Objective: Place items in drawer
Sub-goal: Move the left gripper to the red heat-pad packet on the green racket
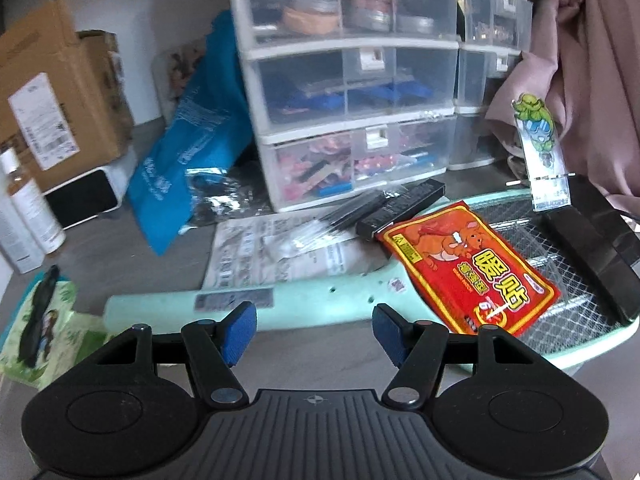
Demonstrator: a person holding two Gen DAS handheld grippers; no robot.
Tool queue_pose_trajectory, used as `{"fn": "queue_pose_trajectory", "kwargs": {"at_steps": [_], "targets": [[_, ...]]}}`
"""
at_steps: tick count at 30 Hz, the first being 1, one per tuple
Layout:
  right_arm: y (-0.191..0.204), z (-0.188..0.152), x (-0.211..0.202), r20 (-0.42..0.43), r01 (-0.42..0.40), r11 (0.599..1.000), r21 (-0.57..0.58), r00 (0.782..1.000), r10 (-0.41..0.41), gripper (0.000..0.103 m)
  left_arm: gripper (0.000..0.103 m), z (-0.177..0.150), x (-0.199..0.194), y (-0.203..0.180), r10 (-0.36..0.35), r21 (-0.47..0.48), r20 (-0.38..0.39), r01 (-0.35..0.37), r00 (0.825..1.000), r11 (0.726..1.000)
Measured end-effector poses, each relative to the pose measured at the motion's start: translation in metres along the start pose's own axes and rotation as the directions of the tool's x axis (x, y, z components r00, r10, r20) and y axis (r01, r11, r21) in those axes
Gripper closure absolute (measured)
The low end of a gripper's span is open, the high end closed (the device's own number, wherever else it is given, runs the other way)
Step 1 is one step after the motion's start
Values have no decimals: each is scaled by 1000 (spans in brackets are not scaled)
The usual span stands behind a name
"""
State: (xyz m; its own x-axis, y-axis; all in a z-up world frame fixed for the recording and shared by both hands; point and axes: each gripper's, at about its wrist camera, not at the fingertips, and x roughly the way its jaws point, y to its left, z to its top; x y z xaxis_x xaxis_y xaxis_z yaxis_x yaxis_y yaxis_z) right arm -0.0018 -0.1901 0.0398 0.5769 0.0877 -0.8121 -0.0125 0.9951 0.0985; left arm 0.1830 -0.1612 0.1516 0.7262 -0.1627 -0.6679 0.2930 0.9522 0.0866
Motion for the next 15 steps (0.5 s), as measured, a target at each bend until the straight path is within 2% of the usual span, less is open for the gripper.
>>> {"fn": "queue_pose_trajectory", "kwargs": {"at_steps": [15], "targets": [[-10, 11, 11, -14, -22, 1000, 16, 1000, 22, 34, 36, 49, 84, 9, -80, -158, -102, 63, 992, 985]]}}
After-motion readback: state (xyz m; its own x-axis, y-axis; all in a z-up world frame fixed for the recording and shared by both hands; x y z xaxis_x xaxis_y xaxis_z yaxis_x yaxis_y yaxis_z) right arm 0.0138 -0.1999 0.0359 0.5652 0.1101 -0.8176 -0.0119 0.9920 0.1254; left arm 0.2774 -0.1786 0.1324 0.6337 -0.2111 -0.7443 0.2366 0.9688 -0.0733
